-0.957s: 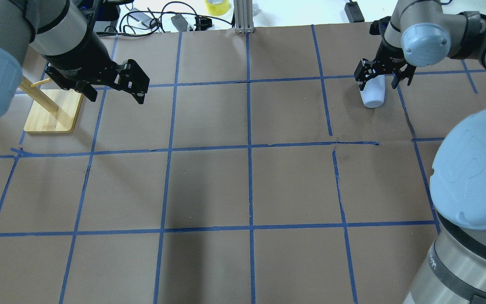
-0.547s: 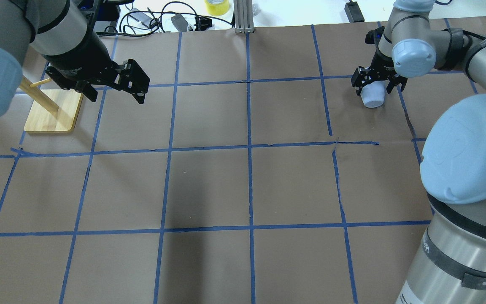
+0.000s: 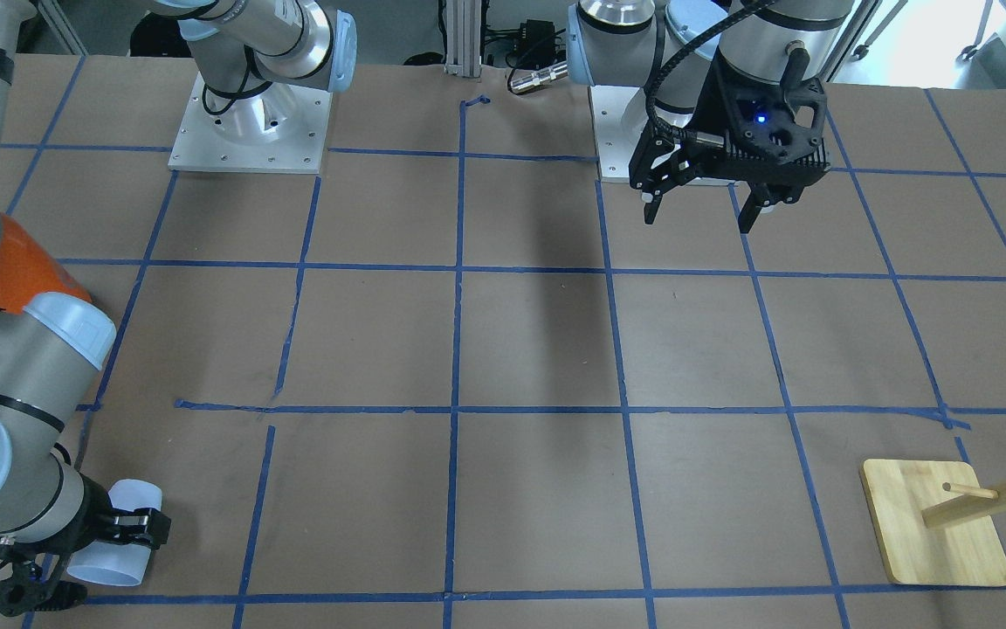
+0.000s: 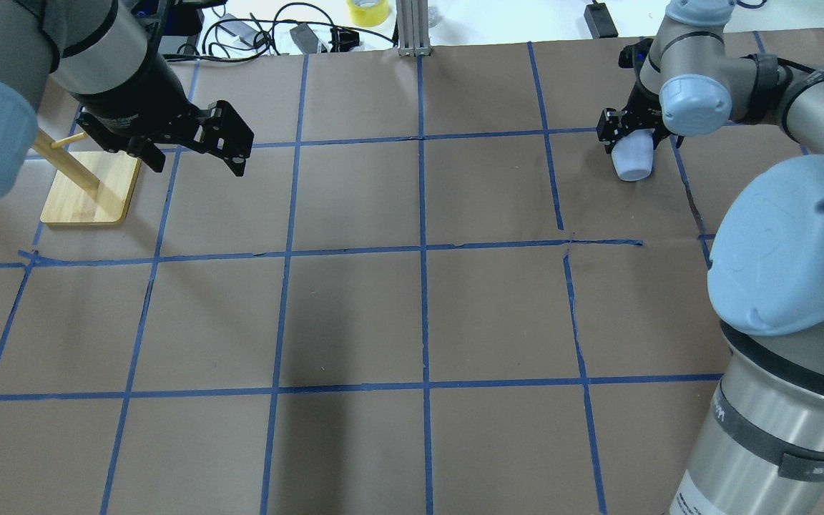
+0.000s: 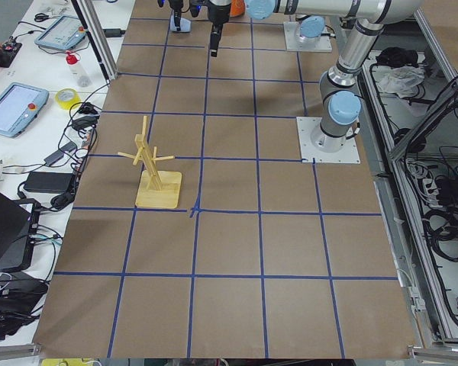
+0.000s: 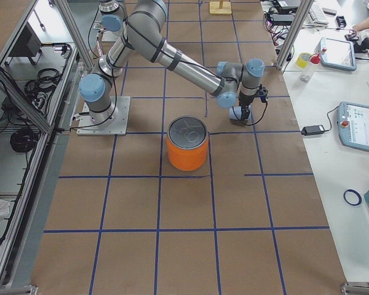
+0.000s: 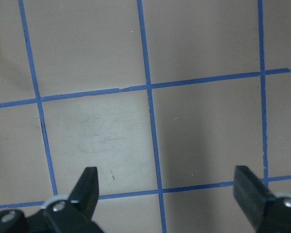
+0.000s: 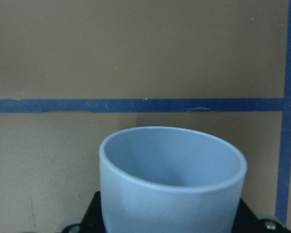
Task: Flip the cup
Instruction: 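Lower the right gripper onto the upside-down white cup and grasp it, then lift the cup and carry it with the right gripper toward the left arm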
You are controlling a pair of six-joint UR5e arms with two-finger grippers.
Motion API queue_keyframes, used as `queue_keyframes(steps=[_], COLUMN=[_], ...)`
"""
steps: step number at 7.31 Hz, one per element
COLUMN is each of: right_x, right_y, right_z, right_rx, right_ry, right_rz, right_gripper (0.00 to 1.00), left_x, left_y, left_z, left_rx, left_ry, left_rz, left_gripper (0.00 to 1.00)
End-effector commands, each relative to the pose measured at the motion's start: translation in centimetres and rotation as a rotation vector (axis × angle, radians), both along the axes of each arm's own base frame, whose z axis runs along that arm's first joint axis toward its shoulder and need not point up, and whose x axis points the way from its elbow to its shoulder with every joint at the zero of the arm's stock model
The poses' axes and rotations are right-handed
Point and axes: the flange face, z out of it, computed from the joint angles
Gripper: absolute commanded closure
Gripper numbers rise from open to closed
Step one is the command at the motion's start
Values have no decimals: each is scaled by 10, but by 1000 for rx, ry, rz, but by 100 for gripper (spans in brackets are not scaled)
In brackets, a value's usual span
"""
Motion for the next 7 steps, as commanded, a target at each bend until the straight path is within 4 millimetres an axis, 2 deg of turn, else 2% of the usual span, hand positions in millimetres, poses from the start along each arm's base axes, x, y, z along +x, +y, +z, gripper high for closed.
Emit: queue_keyframes(steps=[1,2,3,4,5,6,7], right_x=[2,13,51,110,167,234,282], right_y=[-2,1,16,37,59,79,96], right_z=[12,37,84,122,149,152,152], right_rx=[-19,-44,-60,-54,-64,-66,-86], right_ry=[1,6,5,-11,-12,-7,-19], right_rz=[5,22,127,225,378,533,599], right_gripper=[100,100,100,100,100,100,100], left_x=[0,0,0,0,0,0,0], left_y=[0,0,0,0,0,0,0], left_z=[0,0,0,0,0,0,0], left_rx=[0,0,0,0,0,0,0], left_ry=[0,0,-1,0,0,0,0], left_rz=[0,-2,0,0,0,0,0], left_gripper=[0,0,0,0,0,0,0])
